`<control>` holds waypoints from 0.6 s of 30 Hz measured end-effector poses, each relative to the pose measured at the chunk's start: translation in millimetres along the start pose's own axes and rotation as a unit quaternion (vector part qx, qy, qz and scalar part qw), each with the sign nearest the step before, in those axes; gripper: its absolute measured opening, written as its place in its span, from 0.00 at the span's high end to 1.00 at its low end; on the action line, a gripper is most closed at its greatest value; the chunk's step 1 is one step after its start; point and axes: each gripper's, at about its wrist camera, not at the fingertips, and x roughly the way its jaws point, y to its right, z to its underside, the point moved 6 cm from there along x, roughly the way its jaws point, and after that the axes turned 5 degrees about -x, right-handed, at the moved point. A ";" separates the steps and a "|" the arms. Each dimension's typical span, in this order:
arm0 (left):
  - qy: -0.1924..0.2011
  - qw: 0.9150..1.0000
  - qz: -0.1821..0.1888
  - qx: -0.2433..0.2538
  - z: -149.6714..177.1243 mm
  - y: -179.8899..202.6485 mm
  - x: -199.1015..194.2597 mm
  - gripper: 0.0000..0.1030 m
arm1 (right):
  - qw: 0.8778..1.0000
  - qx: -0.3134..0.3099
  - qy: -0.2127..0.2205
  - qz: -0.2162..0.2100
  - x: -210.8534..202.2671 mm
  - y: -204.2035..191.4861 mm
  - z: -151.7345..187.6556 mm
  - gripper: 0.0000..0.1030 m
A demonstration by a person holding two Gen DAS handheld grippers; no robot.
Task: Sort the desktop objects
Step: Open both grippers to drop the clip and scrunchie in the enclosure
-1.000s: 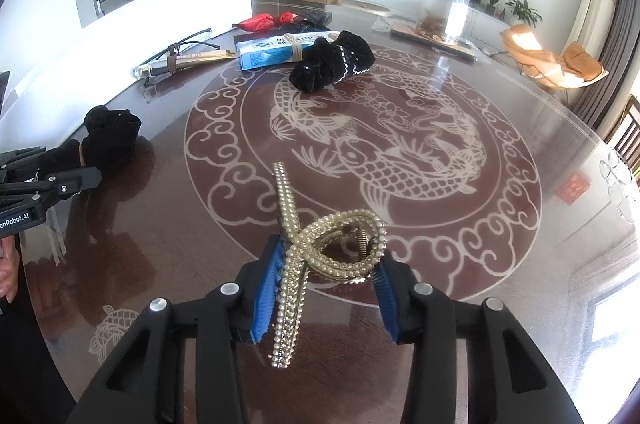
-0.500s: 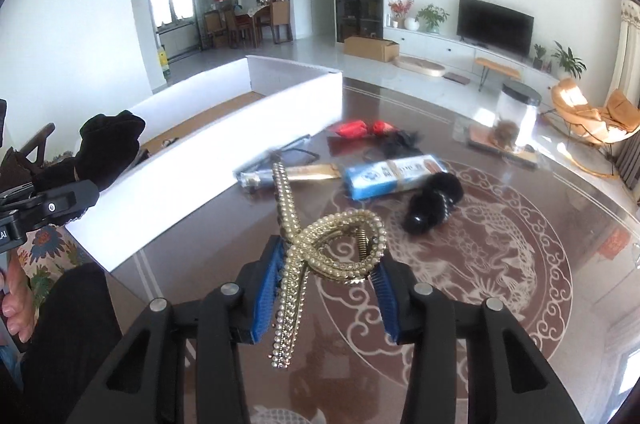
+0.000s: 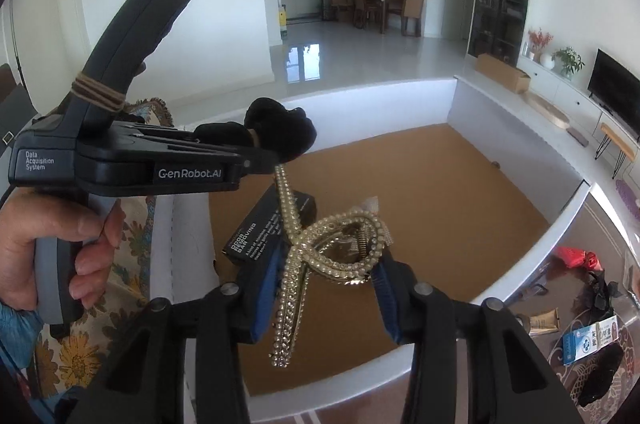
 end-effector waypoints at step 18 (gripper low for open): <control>0.114 0.977 0.136 0.116 84.9 164.3 -109.1 0.00 | 0.972 0.098 0.054 0.208 -132.7 120.3 167.8 0.00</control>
